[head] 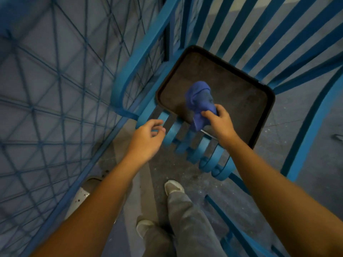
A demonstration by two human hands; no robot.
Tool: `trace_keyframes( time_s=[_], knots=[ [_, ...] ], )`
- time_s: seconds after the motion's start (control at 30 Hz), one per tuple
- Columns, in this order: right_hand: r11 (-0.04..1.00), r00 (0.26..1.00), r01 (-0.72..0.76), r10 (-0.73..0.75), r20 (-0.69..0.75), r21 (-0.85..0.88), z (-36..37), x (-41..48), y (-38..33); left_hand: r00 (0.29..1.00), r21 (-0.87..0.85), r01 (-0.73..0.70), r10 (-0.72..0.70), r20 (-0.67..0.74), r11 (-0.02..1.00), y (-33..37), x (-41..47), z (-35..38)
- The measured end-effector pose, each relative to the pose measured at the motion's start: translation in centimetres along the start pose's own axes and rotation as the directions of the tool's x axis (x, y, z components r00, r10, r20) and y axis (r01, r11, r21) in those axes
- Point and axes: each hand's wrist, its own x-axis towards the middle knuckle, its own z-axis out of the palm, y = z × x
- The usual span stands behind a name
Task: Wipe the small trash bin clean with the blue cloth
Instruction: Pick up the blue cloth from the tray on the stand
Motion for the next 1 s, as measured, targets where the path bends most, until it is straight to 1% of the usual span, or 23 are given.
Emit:
trace_keyframes(
  time_s=[0.1,0.2,0.3,0.37,0.43,0.57,0.63,0.67,0.7,0.83,0.9,1.0],
  knots=[
    [0.991,0.978,0.029,-0.054,0.200,0.129,2.3,-3.1,-1.9,0.992,-0.015,-0.035,0.032,-0.125,0.999,0.4,-0.5,-1.4],
    [0.977,0.916,0.033,-0.115,0.384,0.213,5.3,-5.9,-3.7,0.963,-0.052,-0.051,0.035,-0.268,0.997,0.4,-1.2,-3.3],
    [0.978,0.813,0.001,-0.122,0.569,0.207,8.3,-8.5,-5.0,0.931,-0.145,-0.042,-0.014,-0.364,0.988,-0.7,-2.4,-5.6],
    [0.982,0.737,-0.026,-0.107,0.668,0.186,10.2,-10.2,-5.5,0.916,-0.233,-0.021,-0.074,-0.395,0.972,-2.3,-3.6,-7.4],
    [0.984,0.671,-0.054,-0.089,0.736,0.168,12.2,-11.9,-5.6,0.908,-0.303,-0.023,-0.107,-0.406,0.953,-4.3,-5.1,-9.1],
    [0.984,0.553,-0.110,-0.055,0.831,0.139,16.5,-15.1,-4.4,0.918,-0.402,-0.039,-0.126,-0.377,0.915,-8.7,-9.0,-11.5],
    [0.975,0.484,-0.173,-0.038,0.874,0.138,18.5,-16.6,-3.3,0.906,-0.455,-0.040,-0.159,-0.391,0.889,-11.1,-11.0,-12.3],
    [0.975,0.451,-0.180,-0.033,0.892,0.127,19.5,-17.3,-2.6,0.893,-0.482,-0.036,-0.188,-0.408,0.876,-12.6,-11.9,-12.5],
    [0.981,0.420,-0.164,-0.030,0.907,0.108,20.4,-18.1,-2.0,0.875,-0.511,-0.033,-0.222,-0.430,0.859,-14.0,-12.7,-12.7],
    [1.000,0.384,0.012,0.014,0.923,-0.020,24.2,-20.2,1.5,0.814,-0.575,-0.029,-0.314,-0.489,0.818,-19.6,-15.4,-12.3],
    [0.990,0.358,0.104,0.050,0.932,-0.093,25.8,-20.7,3.2,0.796,-0.617,-0.047,-0.343,-0.498,0.786,-22.1,-16.5,-11.7],
    [0.971,0.303,0.200,0.067,0.951,-0.132,27.6,-21.1,5.4,0.778,-0.687,-0.101,-0.373,-0.505,0.720,-25.5,-17.8,-10.8]
  ],
)
